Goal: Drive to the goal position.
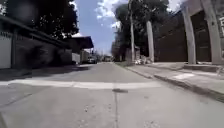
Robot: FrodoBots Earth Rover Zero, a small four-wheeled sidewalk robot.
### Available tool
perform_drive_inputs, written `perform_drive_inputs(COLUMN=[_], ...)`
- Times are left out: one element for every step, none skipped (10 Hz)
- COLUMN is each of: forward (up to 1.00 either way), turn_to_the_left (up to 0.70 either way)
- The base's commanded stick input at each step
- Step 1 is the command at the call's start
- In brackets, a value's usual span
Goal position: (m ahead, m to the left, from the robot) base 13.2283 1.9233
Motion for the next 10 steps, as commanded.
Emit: perform_drive_inputs(forward=[1.00, 1.00, 1.00, 1.00, 1.00, 1.00, 1.00, 1.00, 1.00, 1.00], turn_to_the_left=[0.00, 0.00, 0.00, 0.00, -0.04, -0.10, -0.17, -0.02, 0.00, 0.00])
